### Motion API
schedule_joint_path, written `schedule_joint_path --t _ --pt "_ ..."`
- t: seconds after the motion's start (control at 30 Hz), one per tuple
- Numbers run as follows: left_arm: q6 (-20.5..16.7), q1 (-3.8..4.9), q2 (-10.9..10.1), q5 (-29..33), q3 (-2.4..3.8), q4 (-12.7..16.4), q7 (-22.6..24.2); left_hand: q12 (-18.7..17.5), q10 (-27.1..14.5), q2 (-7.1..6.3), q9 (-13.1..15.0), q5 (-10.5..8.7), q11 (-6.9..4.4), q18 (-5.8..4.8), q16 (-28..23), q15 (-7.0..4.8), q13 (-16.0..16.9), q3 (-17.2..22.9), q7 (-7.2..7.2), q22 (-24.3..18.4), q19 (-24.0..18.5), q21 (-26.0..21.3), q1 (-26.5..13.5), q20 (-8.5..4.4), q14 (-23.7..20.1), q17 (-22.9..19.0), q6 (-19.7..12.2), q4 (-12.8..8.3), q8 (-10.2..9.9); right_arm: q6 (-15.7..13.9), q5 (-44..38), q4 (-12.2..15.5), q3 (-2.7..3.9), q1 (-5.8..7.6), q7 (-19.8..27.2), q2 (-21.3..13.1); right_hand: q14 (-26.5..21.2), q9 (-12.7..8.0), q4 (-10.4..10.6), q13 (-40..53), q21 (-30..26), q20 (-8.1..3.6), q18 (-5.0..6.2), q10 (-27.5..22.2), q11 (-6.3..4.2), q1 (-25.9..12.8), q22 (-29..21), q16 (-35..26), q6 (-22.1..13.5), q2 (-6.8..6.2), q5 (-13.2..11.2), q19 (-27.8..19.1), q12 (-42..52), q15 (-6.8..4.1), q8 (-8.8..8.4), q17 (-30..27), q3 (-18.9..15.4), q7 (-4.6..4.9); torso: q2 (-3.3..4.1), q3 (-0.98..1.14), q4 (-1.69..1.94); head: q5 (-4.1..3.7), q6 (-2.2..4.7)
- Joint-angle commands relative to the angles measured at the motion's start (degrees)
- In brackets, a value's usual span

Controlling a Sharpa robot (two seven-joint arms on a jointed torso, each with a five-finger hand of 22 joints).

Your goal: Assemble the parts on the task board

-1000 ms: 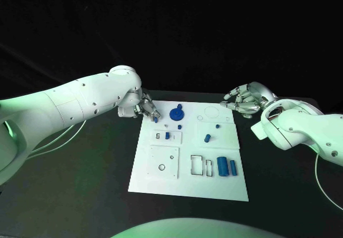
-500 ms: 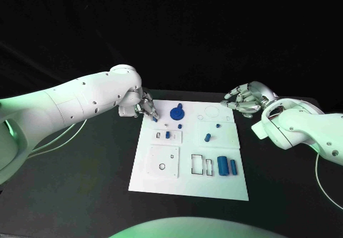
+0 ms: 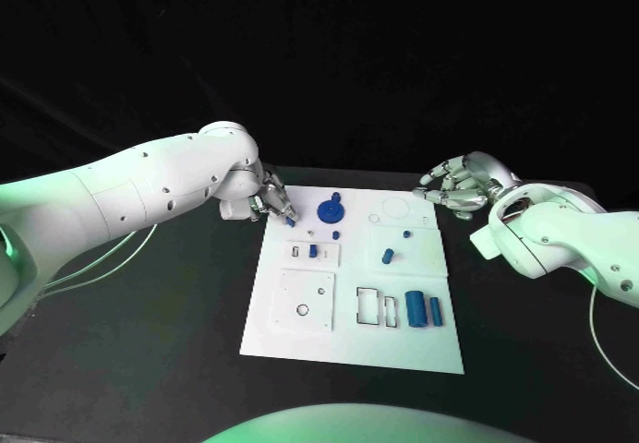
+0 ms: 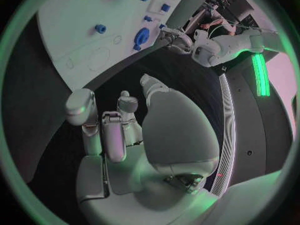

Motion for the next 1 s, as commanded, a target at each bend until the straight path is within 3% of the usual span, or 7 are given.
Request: schedule_joint_path --t 0.03,0.27,0.4,0.53,0.8,1.0 --pt "-3.7 -0.02 -1.6 2.7 0.13 3.2 0.6 0.6 0.7 -0.21 5.8 -0.19 -0.09 0.10 0.4 -0.11 0.5 8.8 -0.28 1.2 0.4 -0.1 -0.8 -0.04 6.1 15.1 0.0 -8.3 1.3 0.7 -0.6 0.0 0.00 -0.04 -0.1 -0.1 3.5 0.0 0.0 0.0 0.0 -0.04 0.59 0.3 -0.30 -0.4 0.1 -0.2 -0.4 0.01 0.3 0.2 0.3 0.01 0.23 6.2 0.4 0.13 -0.05 -0.02 0.14 0.00 -0.02" --pt "-8.2 -0.38 -6.2 1.3 0.19 11.3 1.4 1.7 1.7 -0.68 6.1 -0.30 -0.30 0.05 0.4 -0.31 1.6 10.3 -0.50 1.5 0.7 0.1 -1.6 -0.20 6.1 15.1 0.5 -9.2 1.7 0.7 -0.6 0.1 0.00 -0.06 -0.1 -0.3 3.5 0.0 0.0 0.0 0.0 -0.05 0.60 0.3 -0.30 -0.4 0.0 -0.2 -0.4 0.00 0.5 0.2 0.4 0.00 0.29 6.2 0.5 0.12 -0.17 -0.04 0.34 0.07 0.00" --pt "-10.2 -1.18 -8.5 -1.2 0.20 15.4 2.5 1.9 1.9 -0.85 6.1 -0.39 -0.36 0.04 0.4 -0.38 1.8 11.0 -0.57 1.6 0.8 0.1 -1.9 -0.27 6.1 15.1 0.7 -9.5 1.8 0.8 -0.6 0.1 0.00 -0.13 -0.1 -0.4 3.5 0.0 0.0 0.0 0.0 -0.05 0.60 0.3 -0.30 -0.4 0.0 -0.2 -0.4 0.00 0.5 0.2 0.4 0.00 0.29 6.2 0.5 0.12 -0.27 -0.15 0.52 -0.04 -0.20" --pt "-11.3 -2.13 -10.0 -4.8 0.20 18.2 3.5 2.0 2.0 -1.05 6.2 -0.64 -0.41 0.02 0.4 -0.43 1.9 11.5 -0.62 1.6 0.9 0.2 -2.3 -0.32 6.1 15.1 0.9 -9.7 1.9 0.8 -0.6 0.1 0.00 -0.21 0.0 -0.4 3.5 0.0 0.0 0.0 0.0 -0.05 0.60 0.3 -0.30 -0.4 0.0 -0.2 -0.4 0.00 0.5 0.2 0.4 0.00 0.29 6.2 0.5 0.12 -0.31 -0.13 0.50 0.11 -0.13" --pt "-12.3 -3.45 -11.7 -7.9 0.18 21.1 4.4 2.2 2.3 -1.20 6.2 -0.76 -0.47 0.01 0.4 -0.49 2.1 12.1 -0.69 1.7 0.9 0.2 -2.5 -0.38 6.1 15.1 1.0 -9.9 1.9 0.8 -0.6 0.1 0.00 -0.36 0.0 -0.4 3.5 0.0 0.0 -0.1 -0.1 -0.05 0.62 0.3 -0.31 -0.4 0.0 -0.2 -0.4 0.00 0.6 0.2 0.3 0.00 0.32 6.2 0.5 0.12 -0.23 -0.17 0.55 0.31 -0.24" --pt "-11.6 -3.99 -11.8 -8.9 0.17 21.6 3.9 2.3 2.5 -1.34 6.2 -0.64 -0.50 -0.01 0.4 -0.53 2.2 12.4 -0.73 1.8 1.0 0.3 -2.7 -0.42 6.1 15.1 1.2 -10.0 2.0 0.7 -0.6 0.1 0.00 -0.42 0.0 -0.5 3.5 0.0 0.0 -0.1 -0.1 -0.05 0.62 0.3 -0.31 -0.4 0.0 -0.2 -0.4 0.00 0.6 0.2 0.3 0.00 0.32 6.2 0.5 0.12 -0.16 -0.06 0.33 0.45 -0.32"
